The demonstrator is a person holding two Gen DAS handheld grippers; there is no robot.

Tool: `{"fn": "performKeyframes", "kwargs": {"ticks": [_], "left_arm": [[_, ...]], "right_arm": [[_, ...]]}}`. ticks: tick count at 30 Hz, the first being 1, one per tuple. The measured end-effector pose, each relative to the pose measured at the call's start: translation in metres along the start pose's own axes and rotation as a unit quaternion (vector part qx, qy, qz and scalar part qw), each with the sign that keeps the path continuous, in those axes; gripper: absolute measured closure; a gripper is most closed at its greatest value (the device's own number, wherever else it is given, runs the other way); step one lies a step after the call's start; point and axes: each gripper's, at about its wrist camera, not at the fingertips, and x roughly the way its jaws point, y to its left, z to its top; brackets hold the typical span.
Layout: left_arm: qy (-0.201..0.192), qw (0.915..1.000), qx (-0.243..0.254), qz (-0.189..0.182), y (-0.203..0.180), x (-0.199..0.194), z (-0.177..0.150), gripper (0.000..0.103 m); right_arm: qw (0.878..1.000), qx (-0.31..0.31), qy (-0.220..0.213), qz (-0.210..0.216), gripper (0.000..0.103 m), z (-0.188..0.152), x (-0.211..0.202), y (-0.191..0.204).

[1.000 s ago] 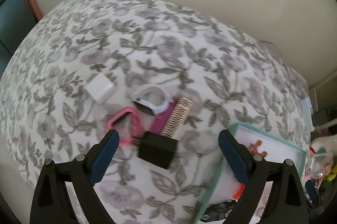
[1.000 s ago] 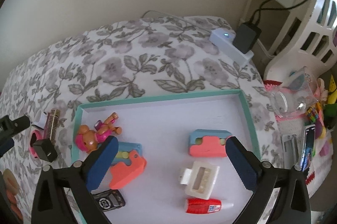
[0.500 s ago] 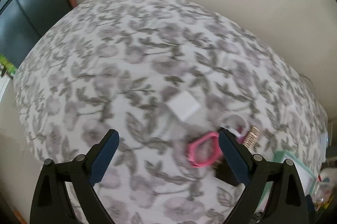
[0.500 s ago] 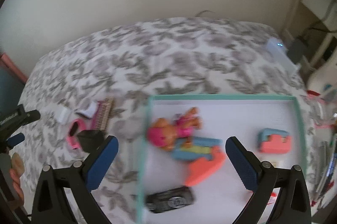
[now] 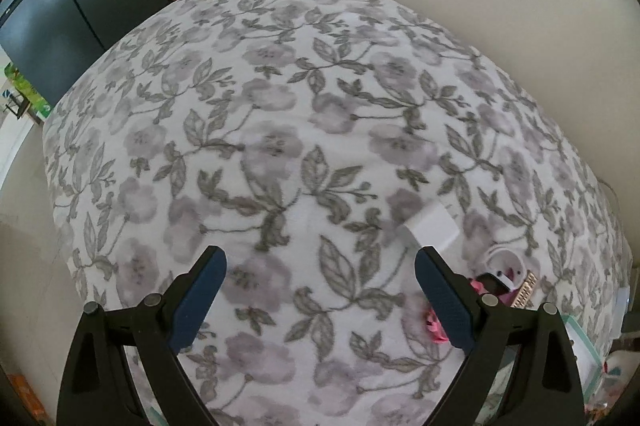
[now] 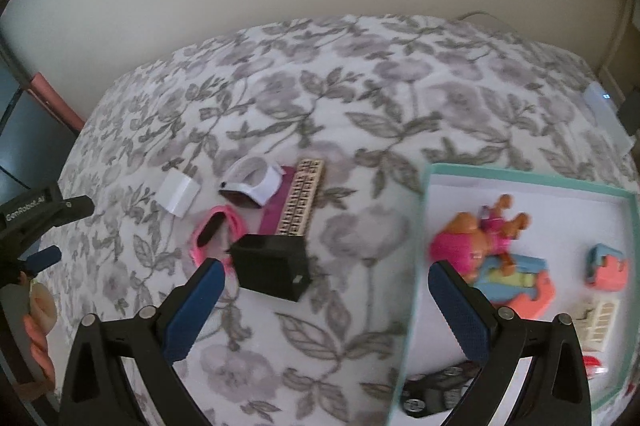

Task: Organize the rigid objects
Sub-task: 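Lift both tools away from the tray back toward the pile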

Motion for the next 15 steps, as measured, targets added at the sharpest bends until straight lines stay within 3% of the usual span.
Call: {"fn": "performKeyframes", "kwargs": {"ticks": [15], "left_arm": [[0.066,0.9966,0.05,0.004,-0.031,0.052,-0.019,0.007]], "right_arm": [[0.999,-0.024,0.028,0.015,0.0,-0.005,0.048,0.031]]}}
